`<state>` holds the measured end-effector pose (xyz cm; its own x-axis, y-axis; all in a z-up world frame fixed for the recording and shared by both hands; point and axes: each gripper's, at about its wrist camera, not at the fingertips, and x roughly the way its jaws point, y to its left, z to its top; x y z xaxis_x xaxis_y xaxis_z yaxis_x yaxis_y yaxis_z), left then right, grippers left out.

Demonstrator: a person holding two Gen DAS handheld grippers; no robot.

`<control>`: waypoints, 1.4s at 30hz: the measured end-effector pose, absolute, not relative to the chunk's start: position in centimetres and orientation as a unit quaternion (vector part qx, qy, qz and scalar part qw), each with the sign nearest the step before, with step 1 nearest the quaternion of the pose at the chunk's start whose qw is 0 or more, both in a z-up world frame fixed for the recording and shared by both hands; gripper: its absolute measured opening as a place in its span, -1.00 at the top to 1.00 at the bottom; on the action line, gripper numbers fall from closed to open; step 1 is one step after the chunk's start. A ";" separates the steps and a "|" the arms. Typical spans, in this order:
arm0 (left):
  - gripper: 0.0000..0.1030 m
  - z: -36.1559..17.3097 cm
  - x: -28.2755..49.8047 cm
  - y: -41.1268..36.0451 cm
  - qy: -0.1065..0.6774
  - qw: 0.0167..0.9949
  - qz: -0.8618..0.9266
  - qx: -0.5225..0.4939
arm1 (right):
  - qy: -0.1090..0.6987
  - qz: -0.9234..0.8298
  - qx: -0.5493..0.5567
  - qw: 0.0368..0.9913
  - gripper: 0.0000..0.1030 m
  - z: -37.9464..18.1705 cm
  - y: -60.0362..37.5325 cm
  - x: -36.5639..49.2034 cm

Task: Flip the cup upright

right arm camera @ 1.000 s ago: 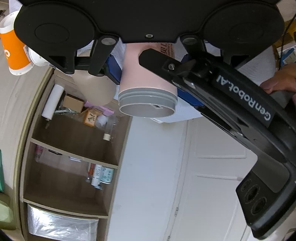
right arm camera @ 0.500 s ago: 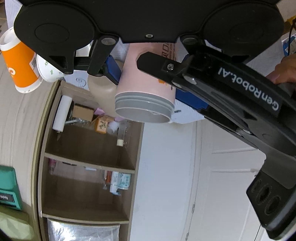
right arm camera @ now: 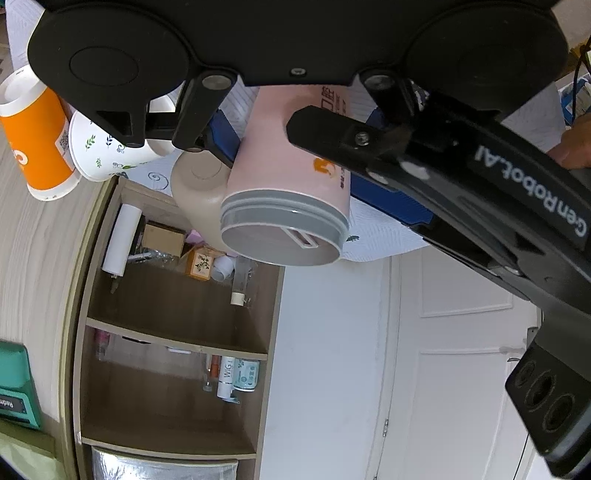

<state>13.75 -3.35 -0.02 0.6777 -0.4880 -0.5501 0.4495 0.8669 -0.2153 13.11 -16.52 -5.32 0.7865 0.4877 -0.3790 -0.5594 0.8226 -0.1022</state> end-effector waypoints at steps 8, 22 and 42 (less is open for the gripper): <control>-0.50 -0.1 13.7 -3.1 0.330 0.908 -0.254 -0.051 | 0.181 0.254 -0.106 0.944 -0.70 -5.3 -16.8 12.7; -0.66 0.9 9.1 -1.5 0.284 0.941 -0.177 -0.045 | 0.190 0.205 -0.082 0.957 -0.77 -4.3 -18.7 8.6; -0.87 2.0 2.1 -1.2 0.224 0.972 -0.066 -0.007 | 0.191 0.138 -0.081 0.969 -0.84 -2.1 -18.8 3.2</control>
<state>2.09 -1.22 2.03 0.8911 -0.1324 -0.4341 0.1259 0.9911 -0.0438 3.15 -18.76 -2.14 0.8893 0.2365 -0.3914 -0.2980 0.9489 -0.1037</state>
